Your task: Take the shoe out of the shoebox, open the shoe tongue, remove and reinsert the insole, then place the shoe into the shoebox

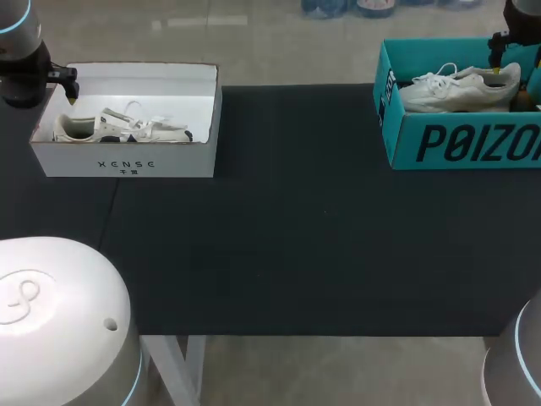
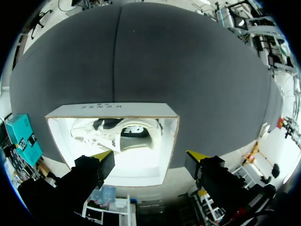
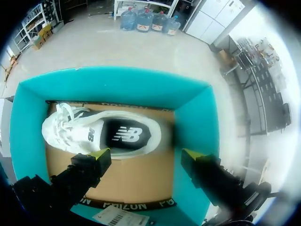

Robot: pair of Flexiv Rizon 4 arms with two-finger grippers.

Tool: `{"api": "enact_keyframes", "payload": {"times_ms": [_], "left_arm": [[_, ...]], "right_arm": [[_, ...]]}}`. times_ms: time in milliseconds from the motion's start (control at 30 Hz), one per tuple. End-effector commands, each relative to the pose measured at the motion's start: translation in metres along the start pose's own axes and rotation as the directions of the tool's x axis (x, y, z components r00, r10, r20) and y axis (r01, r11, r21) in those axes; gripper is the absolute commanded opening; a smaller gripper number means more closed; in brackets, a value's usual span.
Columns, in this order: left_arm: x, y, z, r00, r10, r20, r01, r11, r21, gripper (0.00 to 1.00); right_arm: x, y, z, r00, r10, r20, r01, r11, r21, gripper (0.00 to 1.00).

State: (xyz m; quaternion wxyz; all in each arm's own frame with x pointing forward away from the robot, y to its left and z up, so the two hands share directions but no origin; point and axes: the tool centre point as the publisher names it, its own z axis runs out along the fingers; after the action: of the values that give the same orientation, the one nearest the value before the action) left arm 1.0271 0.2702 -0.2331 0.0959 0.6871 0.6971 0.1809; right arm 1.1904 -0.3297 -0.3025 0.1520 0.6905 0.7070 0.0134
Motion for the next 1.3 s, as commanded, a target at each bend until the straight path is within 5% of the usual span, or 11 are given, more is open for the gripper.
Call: {"api": "enact_keyframes", "payload": {"times_ms": [33,467,933,967,1000,1067,1300], "left_arm": [[0.0,0.0,0.0,1.0,0.0,0.0,0.0,1.0,-0.001,1.0],[0.0,0.0,0.0,1.0,0.0,0.0,0.0,1.0,-0.001,1.0],[0.0,0.0,0.0,1.0,0.0,0.0,0.0,1.0,-0.001,1.0],[0.0,0.0,0.0,1.0,0.0,0.0,0.0,1.0,-0.001,1.0],[0.0,0.0,0.0,1.0,0.0,0.0,0.0,1.0,-0.001,1.0],[0.0,0.0,0.0,1.0,0.0,0.0,0.0,1.0,-0.001,1.0],[0.0,0.0,0.0,1.0,0.0,0.0,0.0,1.0,-0.001,1.0]], "right_arm": [[-0.007,0.034,0.022,1.0,-0.007,-0.013,0.008,0.998,0.062,1.0],[-0.018,0.044,0.06,0.999,-0.011,-0.037,0.015,0.992,0.123,1.0],[-0.024,0.038,0.073,0.999,-0.016,-0.045,0.022,0.988,0.155,1.0],[-0.024,0.038,0.074,0.999,-0.017,-0.047,0.024,0.987,0.156,0.95],[-0.024,0.037,0.075,0.999,-0.018,-0.05,0.026,0.987,0.157,0.46],[-0.023,0.037,0.076,0.998,-0.017,-0.057,0.026,0.987,0.158,0.0],[-0.019,0.036,0.079,0.998,-0.023,-0.054,0.031,0.986,0.163,0.0]]}}
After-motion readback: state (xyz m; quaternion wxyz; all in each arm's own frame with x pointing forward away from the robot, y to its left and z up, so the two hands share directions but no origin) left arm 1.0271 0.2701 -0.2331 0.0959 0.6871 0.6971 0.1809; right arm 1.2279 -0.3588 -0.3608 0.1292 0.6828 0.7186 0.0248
